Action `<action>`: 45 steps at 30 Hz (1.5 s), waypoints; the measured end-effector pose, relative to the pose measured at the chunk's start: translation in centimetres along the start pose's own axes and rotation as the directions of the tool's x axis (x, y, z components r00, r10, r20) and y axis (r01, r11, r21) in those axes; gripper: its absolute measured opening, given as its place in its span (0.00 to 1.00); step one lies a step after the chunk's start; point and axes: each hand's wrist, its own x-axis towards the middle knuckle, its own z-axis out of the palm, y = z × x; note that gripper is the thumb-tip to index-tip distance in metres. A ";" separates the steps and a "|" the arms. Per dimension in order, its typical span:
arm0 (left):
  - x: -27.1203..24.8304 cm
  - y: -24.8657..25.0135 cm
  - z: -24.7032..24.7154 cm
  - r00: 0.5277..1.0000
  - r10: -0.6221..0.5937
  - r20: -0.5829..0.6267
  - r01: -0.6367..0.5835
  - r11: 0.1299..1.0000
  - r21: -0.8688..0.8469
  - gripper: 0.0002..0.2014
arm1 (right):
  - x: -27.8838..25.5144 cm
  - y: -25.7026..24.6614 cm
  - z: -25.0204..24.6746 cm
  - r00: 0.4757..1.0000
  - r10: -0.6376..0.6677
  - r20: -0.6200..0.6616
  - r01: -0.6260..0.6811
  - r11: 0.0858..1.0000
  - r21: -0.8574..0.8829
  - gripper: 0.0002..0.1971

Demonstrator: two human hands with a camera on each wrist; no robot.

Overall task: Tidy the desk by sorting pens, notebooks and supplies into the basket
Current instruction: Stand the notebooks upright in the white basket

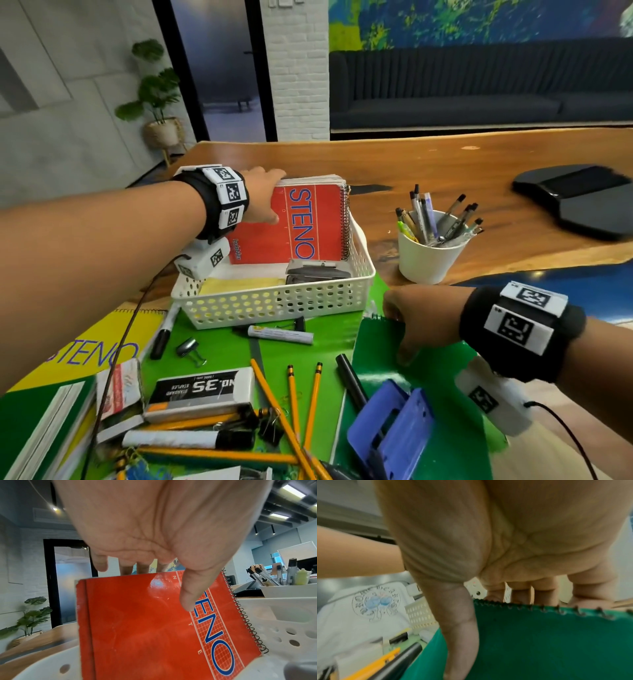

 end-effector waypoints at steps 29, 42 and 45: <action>-9.0 -0.5 -10.8 0.950 0.114 -0.290 -0.198 0.940 -0.277 0.16 | 1.6 -1.3 -6.0 0.725 0.144 -0.673 0.235 0.867 0.439 0.24; 0.3 2.3 -1.5 0.986 0.024 0.166 -0.026 1.000 0.009 0.36 | 3.4 -3.0 -1.4 0.969 -0.122 -0.217 0.105 0.991 -0.089 0.42; 1.4 2.8 -0.8 0.972 0.029 0.231 -0.019 0.999 -0.043 0.52 | 3.0 -3.4 -1.6 0.965 -0.134 -0.225 0.111 0.987 -0.114 0.41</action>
